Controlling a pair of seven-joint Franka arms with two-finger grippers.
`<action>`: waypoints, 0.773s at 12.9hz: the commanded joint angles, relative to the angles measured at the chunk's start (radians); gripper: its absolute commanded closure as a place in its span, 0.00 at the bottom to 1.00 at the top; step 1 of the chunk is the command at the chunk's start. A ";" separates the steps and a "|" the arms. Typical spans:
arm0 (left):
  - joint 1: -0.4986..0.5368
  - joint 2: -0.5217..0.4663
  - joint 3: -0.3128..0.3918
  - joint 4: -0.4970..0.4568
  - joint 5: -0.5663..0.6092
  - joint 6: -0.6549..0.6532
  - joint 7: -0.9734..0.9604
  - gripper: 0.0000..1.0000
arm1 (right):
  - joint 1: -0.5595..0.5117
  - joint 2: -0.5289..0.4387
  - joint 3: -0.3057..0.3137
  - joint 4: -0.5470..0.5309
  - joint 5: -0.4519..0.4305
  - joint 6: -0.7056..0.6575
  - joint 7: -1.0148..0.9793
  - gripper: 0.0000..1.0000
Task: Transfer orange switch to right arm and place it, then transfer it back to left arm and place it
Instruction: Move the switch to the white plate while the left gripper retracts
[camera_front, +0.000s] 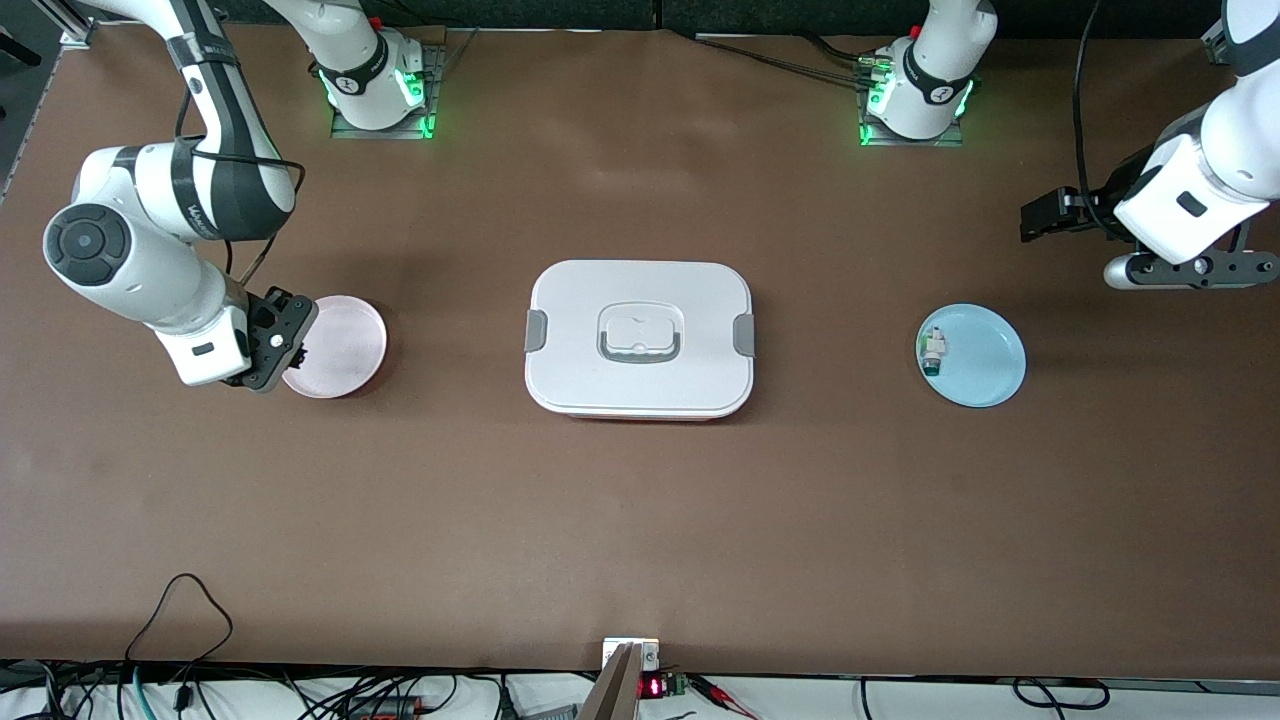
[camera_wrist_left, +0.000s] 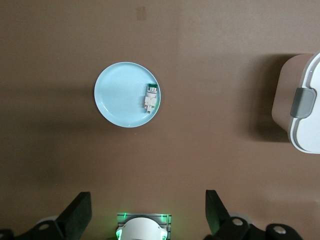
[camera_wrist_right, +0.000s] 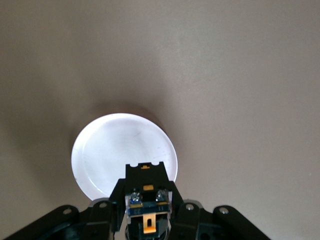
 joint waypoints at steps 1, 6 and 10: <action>0.007 -0.035 -0.006 -0.033 -0.001 0.015 0.014 0.00 | -0.011 0.035 0.013 0.000 -0.031 0.038 -0.154 0.70; 0.039 -0.036 -0.052 -0.024 0.045 0.003 0.008 0.00 | -0.018 0.038 0.013 -0.116 -0.058 0.087 -0.248 0.70; 0.029 -0.036 -0.059 -0.020 0.038 -0.031 -0.023 0.00 | -0.034 0.027 0.013 -0.257 -0.058 0.211 -0.248 0.70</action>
